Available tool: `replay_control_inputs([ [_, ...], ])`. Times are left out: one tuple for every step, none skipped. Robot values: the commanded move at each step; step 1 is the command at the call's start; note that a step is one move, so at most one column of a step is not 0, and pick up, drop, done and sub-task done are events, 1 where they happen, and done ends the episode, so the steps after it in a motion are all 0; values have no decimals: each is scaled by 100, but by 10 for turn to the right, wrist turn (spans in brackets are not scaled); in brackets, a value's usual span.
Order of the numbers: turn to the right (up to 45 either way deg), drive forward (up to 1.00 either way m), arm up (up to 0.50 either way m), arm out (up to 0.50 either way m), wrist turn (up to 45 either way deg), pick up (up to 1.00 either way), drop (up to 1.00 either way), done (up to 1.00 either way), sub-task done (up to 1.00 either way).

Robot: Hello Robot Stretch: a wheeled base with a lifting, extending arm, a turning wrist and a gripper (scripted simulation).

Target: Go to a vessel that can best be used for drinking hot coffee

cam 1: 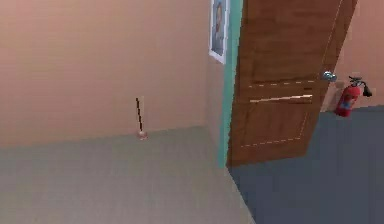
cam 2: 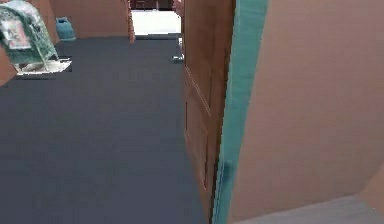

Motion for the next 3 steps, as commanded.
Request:
replay_control_inputs([
  [390,0,0,0,0,0,0,0,0],
  [0,50,0,0,0,0,0,0,0],
  [360,0,0,0,0,0,0,0,0],
])
